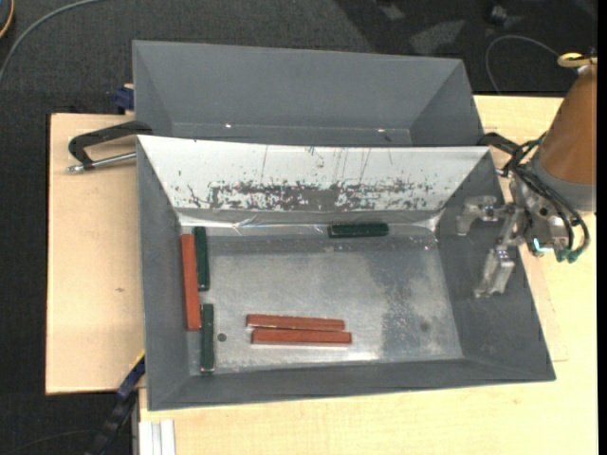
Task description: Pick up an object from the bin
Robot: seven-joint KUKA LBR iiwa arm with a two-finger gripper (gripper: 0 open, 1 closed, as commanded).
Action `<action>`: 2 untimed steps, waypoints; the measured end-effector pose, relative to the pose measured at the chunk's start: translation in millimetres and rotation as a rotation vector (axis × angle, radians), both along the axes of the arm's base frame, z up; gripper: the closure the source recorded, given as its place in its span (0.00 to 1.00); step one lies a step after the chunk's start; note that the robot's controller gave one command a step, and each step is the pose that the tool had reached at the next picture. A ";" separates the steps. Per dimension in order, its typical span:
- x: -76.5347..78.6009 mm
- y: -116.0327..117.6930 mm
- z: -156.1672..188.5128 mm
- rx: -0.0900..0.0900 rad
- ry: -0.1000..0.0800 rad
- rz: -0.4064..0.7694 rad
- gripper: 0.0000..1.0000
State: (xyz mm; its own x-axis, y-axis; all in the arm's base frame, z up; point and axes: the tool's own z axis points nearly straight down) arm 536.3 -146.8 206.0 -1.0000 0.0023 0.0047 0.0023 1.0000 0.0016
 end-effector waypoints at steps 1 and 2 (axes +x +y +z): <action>-41.6 43.1 -103.8 0.003 0.002 0.200 0.00; -25.2 -7.3 -81.2 -0.005 -0.012 0.376 0.00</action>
Offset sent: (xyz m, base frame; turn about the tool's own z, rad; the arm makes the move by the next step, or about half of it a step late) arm -0.0402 0.0410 -0.1010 -0.1990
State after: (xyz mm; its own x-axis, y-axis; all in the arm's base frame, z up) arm 511.0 -154.2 124.8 -0.9309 -0.3653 -0.0064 -0.3653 0.9309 -0.0052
